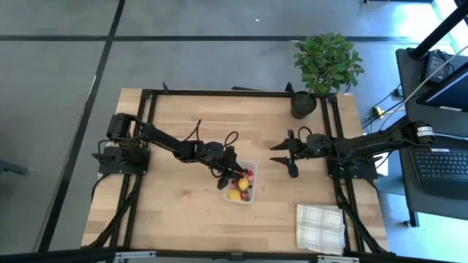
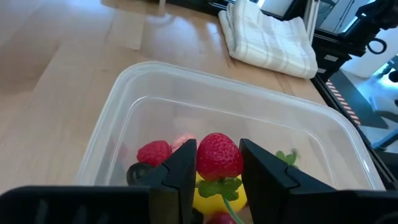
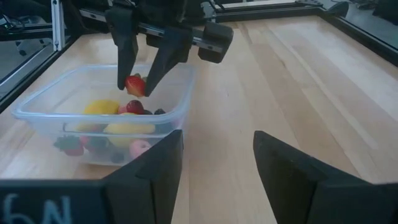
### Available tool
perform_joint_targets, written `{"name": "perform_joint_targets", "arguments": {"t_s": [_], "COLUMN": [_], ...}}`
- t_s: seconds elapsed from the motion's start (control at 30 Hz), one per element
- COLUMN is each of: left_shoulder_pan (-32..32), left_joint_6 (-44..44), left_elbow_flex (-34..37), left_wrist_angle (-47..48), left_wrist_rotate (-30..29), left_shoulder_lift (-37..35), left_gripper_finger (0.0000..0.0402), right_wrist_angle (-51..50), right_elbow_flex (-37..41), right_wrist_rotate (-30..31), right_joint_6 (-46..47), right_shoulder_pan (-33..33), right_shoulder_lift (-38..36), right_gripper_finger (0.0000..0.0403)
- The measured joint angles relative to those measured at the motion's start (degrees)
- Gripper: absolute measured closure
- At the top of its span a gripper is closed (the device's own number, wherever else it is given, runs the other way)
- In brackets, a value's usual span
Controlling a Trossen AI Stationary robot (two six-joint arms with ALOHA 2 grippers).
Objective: Pick and placing Produce into tupperware
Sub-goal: Put the strawberry into the transparent bin
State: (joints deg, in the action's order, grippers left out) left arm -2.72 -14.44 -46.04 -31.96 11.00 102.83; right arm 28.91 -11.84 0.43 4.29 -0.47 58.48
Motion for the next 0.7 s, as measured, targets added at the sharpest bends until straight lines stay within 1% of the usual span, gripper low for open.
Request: {"name": "perform_joint_targets", "arguments": {"t_s": [0.7], "left_shoulder_pan": [0.00], "left_joint_6": [-0.49], "left_elbow_flex": [0.09], "left_wrist_angle": [-1.55], "left_wrist_rotate": [0.01], "left_shoulder_lift": [-0.07], "left_gripper_finger": [0.0296], "right_wrist_angle": [-0.02], "right_elbow_flex": [0.00], "right_wrist_rotate": [0.00], "right_joint_6": [-0.02], "right_shoulder_pan": [0.00], "right_shoulder_lift": [0.00], "right_gripper_finger": [0.0205]}}
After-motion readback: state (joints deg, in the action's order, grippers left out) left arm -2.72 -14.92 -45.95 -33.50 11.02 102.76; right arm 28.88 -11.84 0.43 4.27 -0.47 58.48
